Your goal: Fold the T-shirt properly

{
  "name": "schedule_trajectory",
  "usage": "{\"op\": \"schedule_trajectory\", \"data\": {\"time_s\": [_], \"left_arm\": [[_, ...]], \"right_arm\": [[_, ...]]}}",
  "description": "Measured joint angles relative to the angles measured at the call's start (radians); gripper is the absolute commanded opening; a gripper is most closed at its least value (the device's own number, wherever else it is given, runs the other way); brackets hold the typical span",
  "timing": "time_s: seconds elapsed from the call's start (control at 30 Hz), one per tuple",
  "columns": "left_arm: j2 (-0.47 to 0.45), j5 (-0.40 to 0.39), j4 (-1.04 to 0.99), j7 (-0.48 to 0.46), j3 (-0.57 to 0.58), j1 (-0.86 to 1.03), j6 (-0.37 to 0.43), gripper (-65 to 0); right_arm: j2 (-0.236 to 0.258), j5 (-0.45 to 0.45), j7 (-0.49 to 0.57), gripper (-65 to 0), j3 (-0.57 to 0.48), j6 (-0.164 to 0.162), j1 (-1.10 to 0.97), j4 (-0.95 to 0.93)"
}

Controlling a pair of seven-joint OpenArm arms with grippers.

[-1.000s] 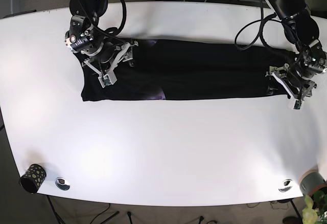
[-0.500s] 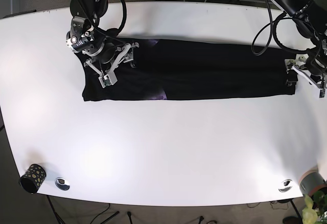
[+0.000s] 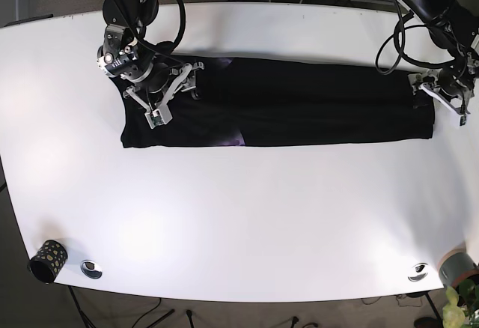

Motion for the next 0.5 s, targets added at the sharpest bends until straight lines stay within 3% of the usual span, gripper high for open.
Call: {"op": "schedule_trajectory", "data": {"time_s": [0.13, 0.3, 0.47, 0.5], "left_arm": [[0.000, 0.004, -0.001, 0.000, 0.014, -0.010, 0.000, -6.5], [0.006, 0.008, -0.006, 0.006, 0.061, -0.042, 0.000, -21.5], [0.005, 0.009, -0.006, 0.007, 0.058, -0.042, 0.000, -32.1], [0.005, 0.011, -0.006, 0.008, 0.056, -0.043, 0.000, -36.9]], "right_arm": [[0.000, 0.000, 0.003, -22.0, 0.000, 0.000, -0.002, 0.000], [0.000, 0.000, 0.003, -22.0, 0.003, 0.000, -0.002, 0.000], [0.000, 0.001, 0.004, -22.0, 0.003, 0.000, -0.002, -0.002], [0.000, 0.000, 0.004, -22.0, 0.003, 0.000, -0.002, -0.002]]}}
